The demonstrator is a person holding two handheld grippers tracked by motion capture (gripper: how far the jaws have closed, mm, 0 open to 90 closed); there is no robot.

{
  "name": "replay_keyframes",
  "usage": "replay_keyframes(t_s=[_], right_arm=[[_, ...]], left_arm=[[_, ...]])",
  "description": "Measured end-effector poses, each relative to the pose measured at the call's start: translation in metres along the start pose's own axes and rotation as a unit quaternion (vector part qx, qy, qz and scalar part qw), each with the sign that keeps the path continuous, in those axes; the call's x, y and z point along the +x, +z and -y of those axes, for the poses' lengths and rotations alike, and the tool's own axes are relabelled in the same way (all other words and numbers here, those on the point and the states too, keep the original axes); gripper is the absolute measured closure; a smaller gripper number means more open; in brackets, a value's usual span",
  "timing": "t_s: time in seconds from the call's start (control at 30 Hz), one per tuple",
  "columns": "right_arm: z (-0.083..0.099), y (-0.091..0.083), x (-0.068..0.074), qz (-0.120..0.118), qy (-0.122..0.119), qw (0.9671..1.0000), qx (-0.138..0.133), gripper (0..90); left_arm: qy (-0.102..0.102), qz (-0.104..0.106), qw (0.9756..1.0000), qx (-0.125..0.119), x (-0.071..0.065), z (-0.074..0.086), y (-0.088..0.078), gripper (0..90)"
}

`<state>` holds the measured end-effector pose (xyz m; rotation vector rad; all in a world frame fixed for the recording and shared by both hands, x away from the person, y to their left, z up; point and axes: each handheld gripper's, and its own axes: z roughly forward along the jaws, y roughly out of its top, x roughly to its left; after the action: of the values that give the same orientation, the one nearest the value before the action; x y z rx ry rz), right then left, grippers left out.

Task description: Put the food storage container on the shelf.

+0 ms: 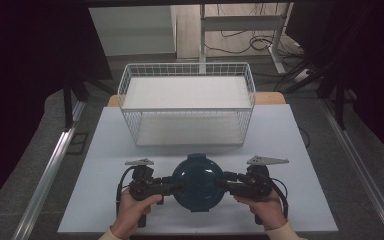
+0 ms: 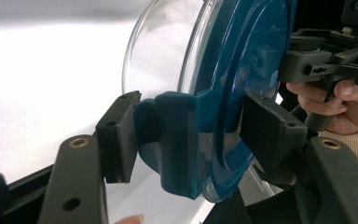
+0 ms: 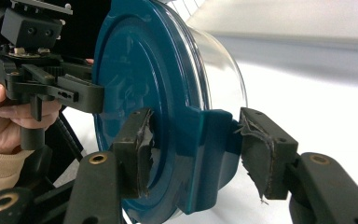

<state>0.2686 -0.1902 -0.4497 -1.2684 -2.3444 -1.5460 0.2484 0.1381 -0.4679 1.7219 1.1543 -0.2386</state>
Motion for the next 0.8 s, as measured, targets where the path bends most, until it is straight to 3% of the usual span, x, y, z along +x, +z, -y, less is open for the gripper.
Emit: replay_keyframes(t_s=[0.4,0.8], right_arm=[[-0.016,-0.011,0.023,-0.001,-0.047,0.9985,-0.029,46.2],[-0.028,-0.016,0.035,0.001,-0.076,0.9963,-0.040,46.1]], left_arm=[[0.042,-0.008,0.9988,-0.023,-0.017,-0.013,-0.022,39.0],[0.064,-0.014,0.9973,-0.035,-0.027,-0.022,-0.035,38.9]])
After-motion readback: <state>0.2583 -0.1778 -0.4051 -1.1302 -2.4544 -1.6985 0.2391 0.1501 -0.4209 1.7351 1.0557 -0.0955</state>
